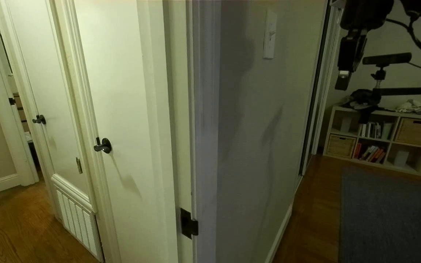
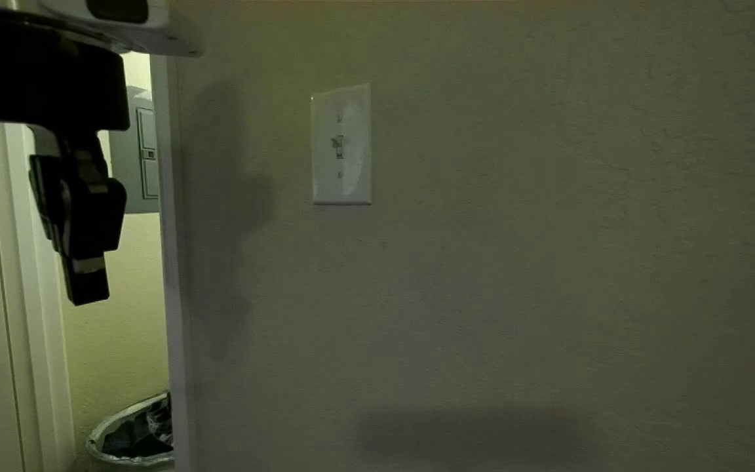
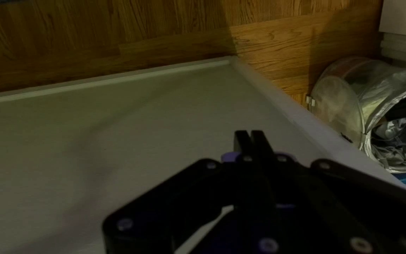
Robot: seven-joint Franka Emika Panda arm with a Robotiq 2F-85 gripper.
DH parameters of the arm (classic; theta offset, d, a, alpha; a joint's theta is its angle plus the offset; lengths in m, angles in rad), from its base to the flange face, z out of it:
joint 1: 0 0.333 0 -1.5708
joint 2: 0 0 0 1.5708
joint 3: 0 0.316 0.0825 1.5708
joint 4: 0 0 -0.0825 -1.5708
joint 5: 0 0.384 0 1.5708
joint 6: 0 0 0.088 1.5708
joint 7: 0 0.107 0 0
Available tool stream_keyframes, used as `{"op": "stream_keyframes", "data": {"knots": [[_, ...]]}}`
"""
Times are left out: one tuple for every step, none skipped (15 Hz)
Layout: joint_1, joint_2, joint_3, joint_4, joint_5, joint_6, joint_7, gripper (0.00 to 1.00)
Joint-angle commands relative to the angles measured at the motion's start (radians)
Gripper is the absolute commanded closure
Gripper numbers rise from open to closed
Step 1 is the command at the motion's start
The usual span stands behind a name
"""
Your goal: Turn on the light
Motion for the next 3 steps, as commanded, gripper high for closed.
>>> {"op": "stream_keyframes", "data": {"knots": [[0.007, -0.001, -0.007, 0.001, -0.003, -0.003, 0.003, 0.93], [0.007, -0.001, -0.007, 0.001, -0.003, -0.003, 0.003, 0.93], [0.007, -0.001, -0.007, 0.001, -0.003, -0.003, 0.003, 0.93]]}}
